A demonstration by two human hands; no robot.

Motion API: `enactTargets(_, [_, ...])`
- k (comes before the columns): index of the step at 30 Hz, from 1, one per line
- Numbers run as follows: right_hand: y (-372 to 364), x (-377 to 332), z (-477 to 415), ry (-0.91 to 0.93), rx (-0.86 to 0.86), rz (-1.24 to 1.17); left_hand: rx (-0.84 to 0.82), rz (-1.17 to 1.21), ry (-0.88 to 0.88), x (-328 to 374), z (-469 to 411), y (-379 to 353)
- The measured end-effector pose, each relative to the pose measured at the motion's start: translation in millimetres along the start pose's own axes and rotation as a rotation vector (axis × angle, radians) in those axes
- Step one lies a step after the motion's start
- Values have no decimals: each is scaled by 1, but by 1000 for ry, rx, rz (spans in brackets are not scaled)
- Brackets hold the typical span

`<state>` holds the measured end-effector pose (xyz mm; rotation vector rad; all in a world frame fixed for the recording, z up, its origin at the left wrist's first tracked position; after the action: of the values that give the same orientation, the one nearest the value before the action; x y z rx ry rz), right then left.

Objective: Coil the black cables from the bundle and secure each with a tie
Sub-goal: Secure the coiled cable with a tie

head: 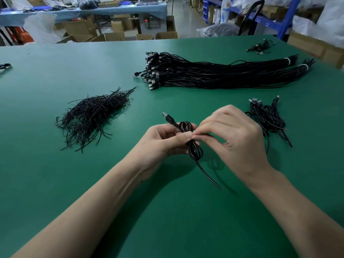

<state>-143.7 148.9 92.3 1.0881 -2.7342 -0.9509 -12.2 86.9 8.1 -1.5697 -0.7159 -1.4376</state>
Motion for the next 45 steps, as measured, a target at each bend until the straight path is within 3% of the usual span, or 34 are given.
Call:
enactTargets(7, [-6, 6, -1, 10, -119, -56, -60, 11, 97, -9, 1, -3])
enactTargets(16, [-19, -6, 0, 63, -229, 77, -39, -56, 25, -8, -4, 7])
enactTargets(25, [-36, 24, 14, -376, -330, -322, 5, -238, -169, 10, 1, 2])
enactTargets(30, [-41, 24, 20, -371, -424, -209, 40, -258, -173, 11, 0, 3])
enactTargets(34, [-42, 26, 20, -454, -382, -387, 76, -359, -197, 16, 2, 4])
enactTargets(37, [-53, 30, 27, -634, -372, -718, 150, -541, -333, 36, 9, 2])
enactTargets(41, [-71, 25, 37, -904, -327, -1244, 230, -910, -758, 74, 32, -16])
enactTargets(43, [-77, 22, 40, -974, -329, -1362, 242, -1146, -974, 83, 44, -31])
enactTargets(45, [-79, 24, 42, -1006, -311, -1348, 206, -1257, -1081, 80, 49, -42])
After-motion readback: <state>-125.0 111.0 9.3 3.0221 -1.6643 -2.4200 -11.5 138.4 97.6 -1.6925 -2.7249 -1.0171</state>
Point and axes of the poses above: each hand's wrist, its own z-axis away from the middle knuckle, its own y-axis out of the back of the hand, x = y × z, the point moved 9 cm from there along -z, towards the middle knuckle, and after that the axes turned 1 degree about y, right-handed, at the moved point
